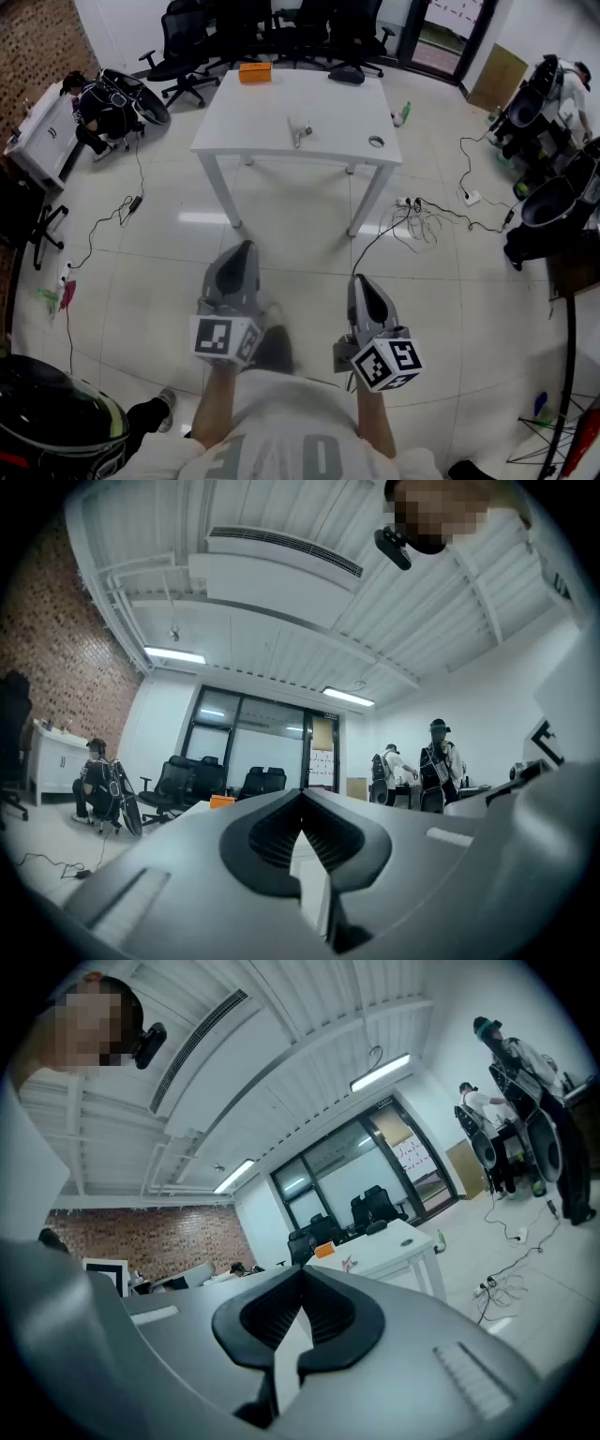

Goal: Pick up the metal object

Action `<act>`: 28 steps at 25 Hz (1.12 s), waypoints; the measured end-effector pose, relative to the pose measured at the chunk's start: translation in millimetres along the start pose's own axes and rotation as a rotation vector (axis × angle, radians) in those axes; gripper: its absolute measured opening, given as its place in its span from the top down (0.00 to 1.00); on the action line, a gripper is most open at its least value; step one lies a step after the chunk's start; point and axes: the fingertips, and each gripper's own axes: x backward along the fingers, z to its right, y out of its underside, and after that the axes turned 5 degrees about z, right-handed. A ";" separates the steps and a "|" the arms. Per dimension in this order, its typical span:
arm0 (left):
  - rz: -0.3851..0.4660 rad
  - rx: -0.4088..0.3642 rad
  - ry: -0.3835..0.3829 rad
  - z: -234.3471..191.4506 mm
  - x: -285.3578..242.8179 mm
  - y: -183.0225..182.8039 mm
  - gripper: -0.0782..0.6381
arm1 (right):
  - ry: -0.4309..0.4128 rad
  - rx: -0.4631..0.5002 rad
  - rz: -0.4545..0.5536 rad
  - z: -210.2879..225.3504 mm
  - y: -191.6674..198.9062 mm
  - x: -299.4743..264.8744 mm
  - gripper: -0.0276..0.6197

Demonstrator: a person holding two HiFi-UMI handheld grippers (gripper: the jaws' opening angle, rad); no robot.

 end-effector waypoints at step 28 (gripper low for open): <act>0.110 -0.123 0.168 -148.7 -357.8 13.2 0.89 | -0.070 0.103 0.054 39.4 -41.3 -422.7 0.94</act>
